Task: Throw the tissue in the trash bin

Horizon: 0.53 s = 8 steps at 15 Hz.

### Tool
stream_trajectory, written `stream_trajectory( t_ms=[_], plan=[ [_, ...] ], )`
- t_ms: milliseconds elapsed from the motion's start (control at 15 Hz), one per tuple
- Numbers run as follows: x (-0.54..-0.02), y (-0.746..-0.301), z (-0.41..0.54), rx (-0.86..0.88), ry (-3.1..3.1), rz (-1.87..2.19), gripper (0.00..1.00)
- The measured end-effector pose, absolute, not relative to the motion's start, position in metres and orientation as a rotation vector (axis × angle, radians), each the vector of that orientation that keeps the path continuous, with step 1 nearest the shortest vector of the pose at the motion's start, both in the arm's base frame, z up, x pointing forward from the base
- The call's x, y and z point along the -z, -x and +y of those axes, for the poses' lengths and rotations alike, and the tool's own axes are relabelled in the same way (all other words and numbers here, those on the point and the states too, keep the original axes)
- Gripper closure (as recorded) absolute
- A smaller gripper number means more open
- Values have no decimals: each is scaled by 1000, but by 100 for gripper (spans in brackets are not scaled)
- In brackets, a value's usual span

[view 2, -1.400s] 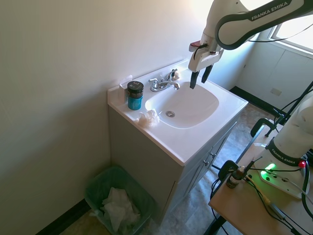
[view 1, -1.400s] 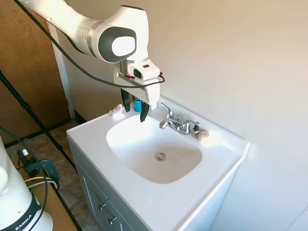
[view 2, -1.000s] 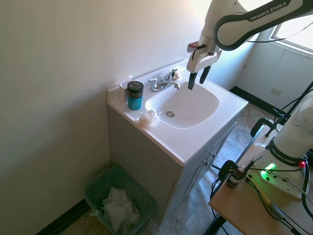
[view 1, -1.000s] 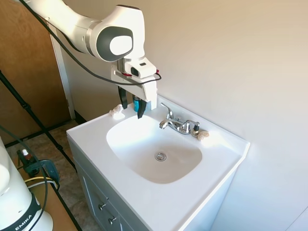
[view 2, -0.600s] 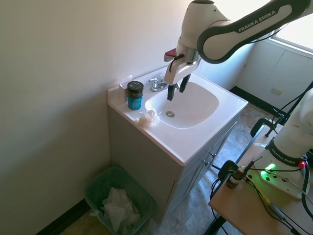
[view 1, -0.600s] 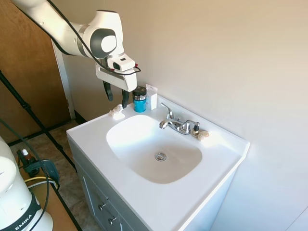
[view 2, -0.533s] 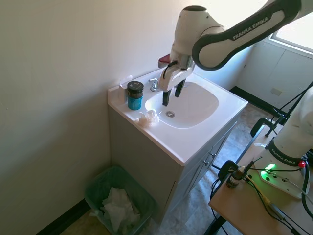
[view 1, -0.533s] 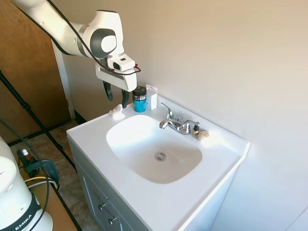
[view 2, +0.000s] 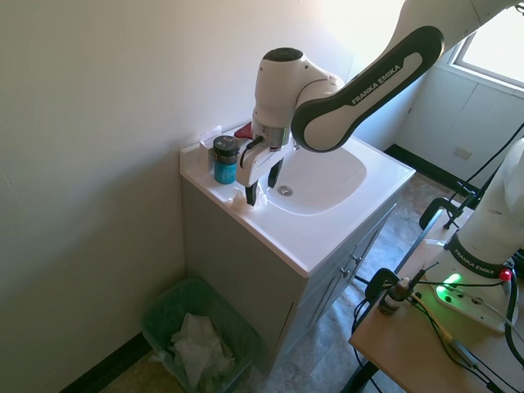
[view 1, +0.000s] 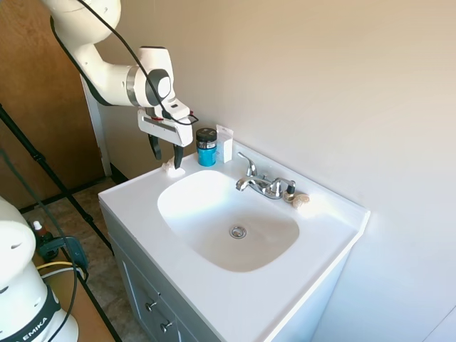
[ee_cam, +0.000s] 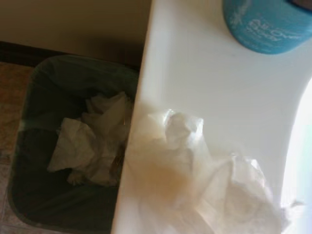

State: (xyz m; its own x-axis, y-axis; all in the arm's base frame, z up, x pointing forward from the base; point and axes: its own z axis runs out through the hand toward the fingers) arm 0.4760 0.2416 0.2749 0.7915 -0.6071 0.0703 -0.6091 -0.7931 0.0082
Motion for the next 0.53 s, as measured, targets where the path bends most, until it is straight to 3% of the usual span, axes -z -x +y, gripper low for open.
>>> stream_trajectory(
  t_ms=[533],
  plan=[
    [-247, -496, 250, -103, -2940, -1000, 100]
  ],
)
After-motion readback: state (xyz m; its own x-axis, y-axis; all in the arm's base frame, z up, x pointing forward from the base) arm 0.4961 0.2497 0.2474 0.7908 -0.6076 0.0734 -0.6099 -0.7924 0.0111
